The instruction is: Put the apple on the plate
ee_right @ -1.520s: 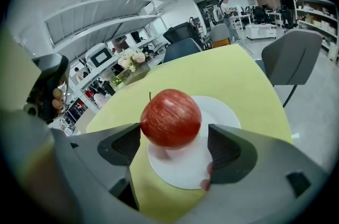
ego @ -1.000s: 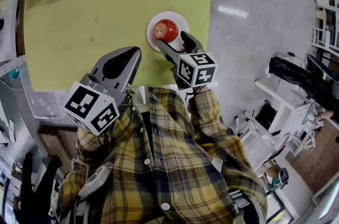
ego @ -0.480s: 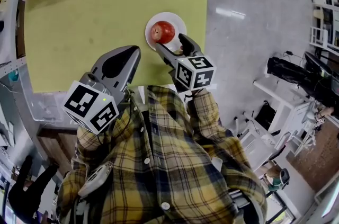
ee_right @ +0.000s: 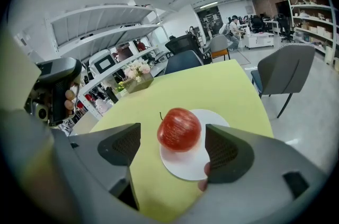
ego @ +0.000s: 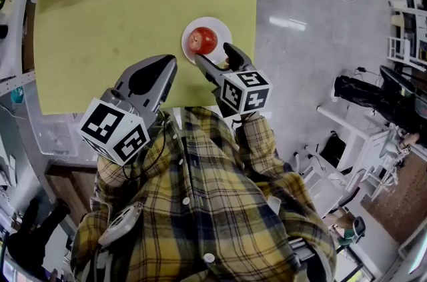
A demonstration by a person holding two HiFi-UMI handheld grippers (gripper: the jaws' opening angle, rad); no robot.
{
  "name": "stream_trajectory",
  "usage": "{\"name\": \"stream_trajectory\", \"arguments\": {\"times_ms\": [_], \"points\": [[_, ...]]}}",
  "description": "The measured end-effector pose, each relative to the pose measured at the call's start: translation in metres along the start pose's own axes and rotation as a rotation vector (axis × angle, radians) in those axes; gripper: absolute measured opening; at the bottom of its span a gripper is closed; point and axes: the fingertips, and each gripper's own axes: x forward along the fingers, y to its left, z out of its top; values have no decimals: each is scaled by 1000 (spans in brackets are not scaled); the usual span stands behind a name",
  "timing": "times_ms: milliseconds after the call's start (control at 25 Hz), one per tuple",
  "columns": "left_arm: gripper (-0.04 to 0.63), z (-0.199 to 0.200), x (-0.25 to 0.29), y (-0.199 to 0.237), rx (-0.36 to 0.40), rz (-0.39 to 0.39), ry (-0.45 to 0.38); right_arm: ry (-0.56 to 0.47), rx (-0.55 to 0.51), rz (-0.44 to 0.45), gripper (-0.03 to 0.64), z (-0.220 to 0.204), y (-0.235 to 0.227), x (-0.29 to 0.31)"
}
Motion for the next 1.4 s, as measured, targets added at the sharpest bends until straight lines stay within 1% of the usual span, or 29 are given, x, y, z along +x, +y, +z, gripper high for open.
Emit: {"name": "stream_trajectory", "arguments": {"times_ms": [280, 520, 840, 1000, 1080, 1160, 1280, 1400], "points": [[8, 16, -5, -17, 38, -2, -47, -41, -26, 61, 376, 19, 16, -22], [8, 35, -7, -38, 79, -18, -87, -126, -85, 160, 368, 53, 46, -51], [8, 51, -10, -49, 123, -33, -120, -271, -177, 209, 215, 101, 89, -88], [8, 53, -8, -56, 144, -49, -126, -318, -168, 213, 124, 114, 97, -103], [8, 53, -7, -61, 156, -59, -128, -339, -160, 202, 87, 117, 97, -110], [8, 53, -5, -64, 164, -64, -127, -359, -145, 194, 36, 120, 95, -115], [8, 52, -4, -67, 171, -68, -124, -374, -126, 189, 19, 120, 95, -121], [8, 52, -2, -69, 173, -71, -126, -382, -142, 177, 4, 122, 96, -126]]}}
